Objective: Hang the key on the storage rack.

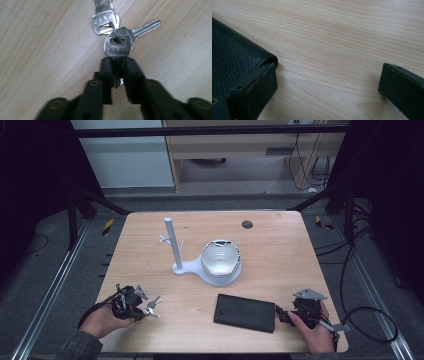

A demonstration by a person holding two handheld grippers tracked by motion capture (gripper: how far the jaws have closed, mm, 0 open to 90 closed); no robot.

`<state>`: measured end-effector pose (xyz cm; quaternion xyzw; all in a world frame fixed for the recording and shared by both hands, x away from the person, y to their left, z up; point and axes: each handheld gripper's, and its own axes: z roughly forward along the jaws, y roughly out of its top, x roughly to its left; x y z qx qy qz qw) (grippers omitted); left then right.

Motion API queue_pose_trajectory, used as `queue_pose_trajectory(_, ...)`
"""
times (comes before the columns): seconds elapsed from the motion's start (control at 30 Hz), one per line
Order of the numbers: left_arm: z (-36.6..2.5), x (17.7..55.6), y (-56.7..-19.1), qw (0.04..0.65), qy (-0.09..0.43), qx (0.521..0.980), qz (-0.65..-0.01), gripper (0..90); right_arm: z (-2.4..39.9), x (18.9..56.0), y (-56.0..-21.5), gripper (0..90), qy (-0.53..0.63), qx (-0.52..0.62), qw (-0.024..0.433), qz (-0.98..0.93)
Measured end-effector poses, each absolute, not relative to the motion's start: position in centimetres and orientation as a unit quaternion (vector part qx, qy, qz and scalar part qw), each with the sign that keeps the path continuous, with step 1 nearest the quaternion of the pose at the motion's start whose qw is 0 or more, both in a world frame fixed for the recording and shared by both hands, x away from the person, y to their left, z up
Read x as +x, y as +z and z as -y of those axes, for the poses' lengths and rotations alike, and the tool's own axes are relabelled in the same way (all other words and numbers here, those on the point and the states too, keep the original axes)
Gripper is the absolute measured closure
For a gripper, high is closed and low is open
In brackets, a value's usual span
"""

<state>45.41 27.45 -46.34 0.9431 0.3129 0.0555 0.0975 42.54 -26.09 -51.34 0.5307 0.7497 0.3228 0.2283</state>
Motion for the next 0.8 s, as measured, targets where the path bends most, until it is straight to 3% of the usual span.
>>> queue_pose_trajectory(0.1, -27.06, 45.18, -46.34, 0.088, 0.075, 0.941, -0.318, 80.2, 26.05, 42.51, -51.31, 1.9, 0.324, 0.532, 0.226, -0.749)
queue_pose_trajectory(0.57, -27.39, 44.8, -46.06, 0.097, 0.074, 0.939, -0.322, 80.0, 26.0, 42.49, -51.31, 1.9, 0.325, 0.532, 0.225, -0.749)
queue_pose_trajectory(0.8, -26.7, 44.58, -46.22, 0.098, 0.087, 0.941, -0.312, 63.2, 26.0, 42.49, -51.3, 1.9, 0.325, 0.532, 0.225, -0.749)
